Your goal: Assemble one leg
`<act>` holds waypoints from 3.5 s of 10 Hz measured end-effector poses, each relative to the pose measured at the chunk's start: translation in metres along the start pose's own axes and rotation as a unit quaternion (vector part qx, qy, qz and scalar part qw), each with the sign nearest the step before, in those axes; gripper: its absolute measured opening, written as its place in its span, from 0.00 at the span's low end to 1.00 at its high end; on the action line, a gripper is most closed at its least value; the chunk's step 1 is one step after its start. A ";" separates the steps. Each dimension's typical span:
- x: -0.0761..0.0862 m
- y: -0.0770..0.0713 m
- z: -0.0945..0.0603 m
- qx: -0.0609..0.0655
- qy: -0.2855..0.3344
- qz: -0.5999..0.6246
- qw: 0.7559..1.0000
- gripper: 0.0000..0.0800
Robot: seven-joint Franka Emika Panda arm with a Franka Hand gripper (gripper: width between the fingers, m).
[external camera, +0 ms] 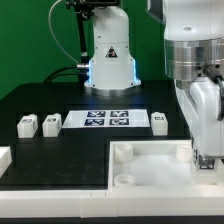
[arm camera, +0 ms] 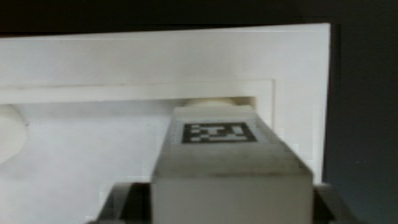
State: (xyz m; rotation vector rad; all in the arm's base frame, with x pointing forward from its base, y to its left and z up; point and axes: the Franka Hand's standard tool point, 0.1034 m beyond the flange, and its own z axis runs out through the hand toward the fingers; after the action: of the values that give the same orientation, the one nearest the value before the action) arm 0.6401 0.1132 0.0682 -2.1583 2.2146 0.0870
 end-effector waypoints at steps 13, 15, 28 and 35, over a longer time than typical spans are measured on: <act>-0.011 -0.004 -0.003 0.002 0.048 -0.734 0.677 0.66; -0.011 -0.004 -0.003 0.005 0.047 -0.689 0.723 0.43; 0.000 0.001 -0.001 0.023 0.005 0.041 0.999 0.37; -0.004 -0.008 -0.005 0.073 0.038 -0.381 0.921 0.81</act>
Offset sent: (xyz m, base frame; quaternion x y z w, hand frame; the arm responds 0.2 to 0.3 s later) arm 0.0000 0.0000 0.0000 0.0000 0.0000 -0.1790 0.9838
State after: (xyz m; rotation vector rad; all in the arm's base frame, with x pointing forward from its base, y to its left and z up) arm 0.6487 0.1169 0.0731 -2.7724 1.2031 -0.1882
